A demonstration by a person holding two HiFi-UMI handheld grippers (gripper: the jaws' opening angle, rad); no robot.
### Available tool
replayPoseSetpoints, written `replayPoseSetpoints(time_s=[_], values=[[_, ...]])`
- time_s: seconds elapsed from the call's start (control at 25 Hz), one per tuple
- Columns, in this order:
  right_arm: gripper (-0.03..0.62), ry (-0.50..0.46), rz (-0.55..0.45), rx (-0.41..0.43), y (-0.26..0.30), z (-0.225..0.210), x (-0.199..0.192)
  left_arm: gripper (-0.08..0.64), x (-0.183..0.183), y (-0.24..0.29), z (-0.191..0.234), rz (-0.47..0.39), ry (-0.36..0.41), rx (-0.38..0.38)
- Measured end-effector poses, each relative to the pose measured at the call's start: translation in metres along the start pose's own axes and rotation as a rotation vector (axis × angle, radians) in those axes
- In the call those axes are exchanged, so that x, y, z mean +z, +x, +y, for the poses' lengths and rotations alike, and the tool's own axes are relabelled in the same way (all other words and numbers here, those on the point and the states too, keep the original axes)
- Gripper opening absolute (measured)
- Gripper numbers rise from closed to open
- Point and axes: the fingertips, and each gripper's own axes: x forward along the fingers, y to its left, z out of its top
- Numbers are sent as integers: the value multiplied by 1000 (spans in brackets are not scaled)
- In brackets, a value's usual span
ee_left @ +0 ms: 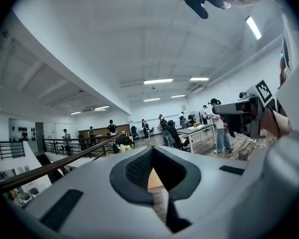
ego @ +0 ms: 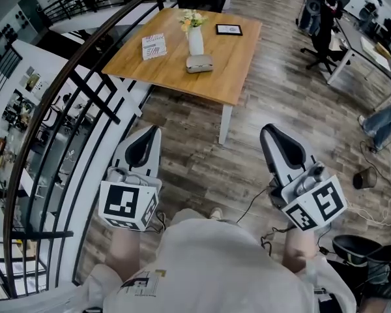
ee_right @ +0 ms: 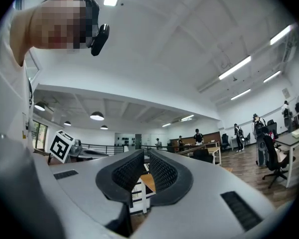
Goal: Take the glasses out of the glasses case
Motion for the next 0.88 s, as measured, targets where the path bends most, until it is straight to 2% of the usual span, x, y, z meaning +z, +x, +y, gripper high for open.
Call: replayPoseSetpoints(time_s=[0.08, 0.12, 0.24, 0.44, 0.88], values=[[143, 16, -19, -12, -4, -6, 0, 16, -2, 2, -4, 2, 5, 1], [174, 15, -17, -13, -6, -9, 0, 17, -3, 4, -6, 3, 2, 3], [189, -5, 7, -7, -9, -11, -5, 17, -5, 7, -10, 6, -16, 7], [206, -18, 3, -4, -6, -20, -6, 17, -2, 16, -10, -6, 0, 5], [209, 6, 6, -13, 32, -65, -32, 17, -33, 84, 5, 8, -9, -29]])
